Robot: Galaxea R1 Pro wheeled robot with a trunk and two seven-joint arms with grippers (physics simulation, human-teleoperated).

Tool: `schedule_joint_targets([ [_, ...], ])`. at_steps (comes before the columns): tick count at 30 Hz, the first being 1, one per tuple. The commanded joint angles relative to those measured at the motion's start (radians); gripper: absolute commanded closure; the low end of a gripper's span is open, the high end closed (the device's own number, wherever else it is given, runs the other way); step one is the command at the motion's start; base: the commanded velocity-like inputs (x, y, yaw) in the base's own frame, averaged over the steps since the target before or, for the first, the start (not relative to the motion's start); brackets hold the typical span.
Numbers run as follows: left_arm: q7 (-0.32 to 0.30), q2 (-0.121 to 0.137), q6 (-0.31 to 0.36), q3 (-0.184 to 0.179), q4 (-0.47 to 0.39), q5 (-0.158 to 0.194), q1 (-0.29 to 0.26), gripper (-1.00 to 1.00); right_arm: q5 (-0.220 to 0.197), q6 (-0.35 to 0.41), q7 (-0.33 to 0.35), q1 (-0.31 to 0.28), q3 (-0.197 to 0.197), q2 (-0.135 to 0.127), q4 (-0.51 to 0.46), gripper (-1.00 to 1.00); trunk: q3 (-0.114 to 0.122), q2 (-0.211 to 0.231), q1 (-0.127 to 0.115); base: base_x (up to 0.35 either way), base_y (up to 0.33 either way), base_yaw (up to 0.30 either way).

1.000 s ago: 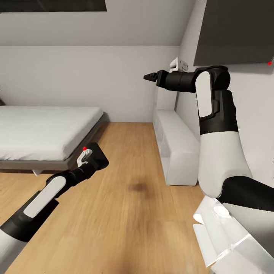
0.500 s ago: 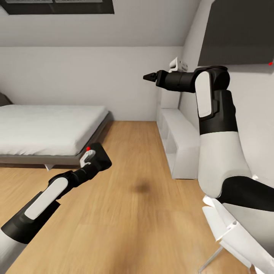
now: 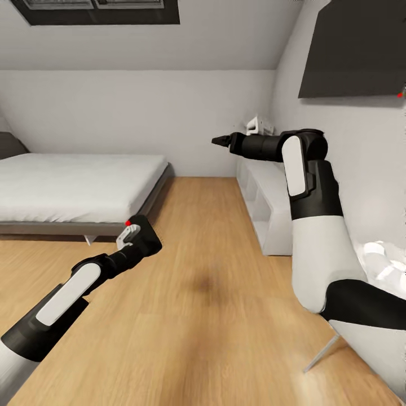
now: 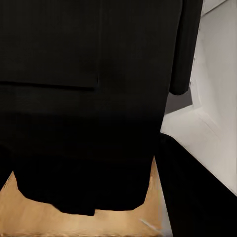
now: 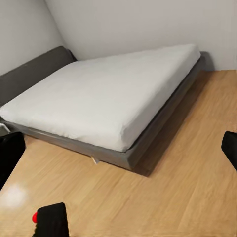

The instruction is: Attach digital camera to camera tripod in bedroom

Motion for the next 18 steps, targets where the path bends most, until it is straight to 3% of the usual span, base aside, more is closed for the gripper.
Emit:
schedule_joint_targets([
  [1, 0.007, 0.001, 0.001, -0.001, -0.001, 0.004, -0.001, 1.00, 0.004, 0.005, 0.009, 0.017, -0.003, 0.001, -0.009, -1.00, -0.001, -0.001, -0.001, -0.297, 0.161, 0.000],
  [3, 0.013, 0.001, 0.001, -0.001, -0.001, 0.004, -0.001, 1.00, 0.003, 0.005, 0.010, 0.059, -0.003, 0.001, -0.030, -1.00, -0.001, -0.001, -0.001, -0.299, 0.155, 0.000],
  [6, 0.019, 0.000, 0.001, -0.001, -0.001, 0.003, -0.001, 1.00, 0.003, 0.005, 0.011, 0.166, -0.001, 0.001, -0.082, -1.00, -0.001, -0.001, -0.001, -0.301, 0.145, 0.000],
  [9, 0.023, 0.001, 0.001, -0.001, -0.001, 0.003, -0.001, 1.00, 0.004, 0.005, 0.011, 0.318, 0.001, 0.002, -0.154, -1.00, -0.001, -0.001, -0.001, -0.303, 0.131, 0.000],
  [14, 0.025, 0.000, 0.002, -0.002, -0.001, 0.002, -0.001, 1.00, 0.008, 0.005, 0.012, 0.498, 0.010, 0.001, -0.251, -1.00, -0.001, -0.001, -0.001, -0.311, 0.104, 0.000],
  [16, 0.025, 0.000, 0.002, -0.002, -0.001, 0.001, -0.001, 1.00, 0.010, 0.005, 0.013, 0.583, 0.040, 0.001, -0.280, -1.00, -0.001, -0.001, -0.001, -0.316, 0.079, 0.000],
  [18, 0.025, 0.000, 0.002, -0.002, -0.001, 0.000, -0.001, 1.00, 0.011, 0.005, 0.014, 0.628, 0.066, 0.000, -0.289, -1.00, -0.001, -0.001, -0.001, -0.316, 0.046, 0.000],
])
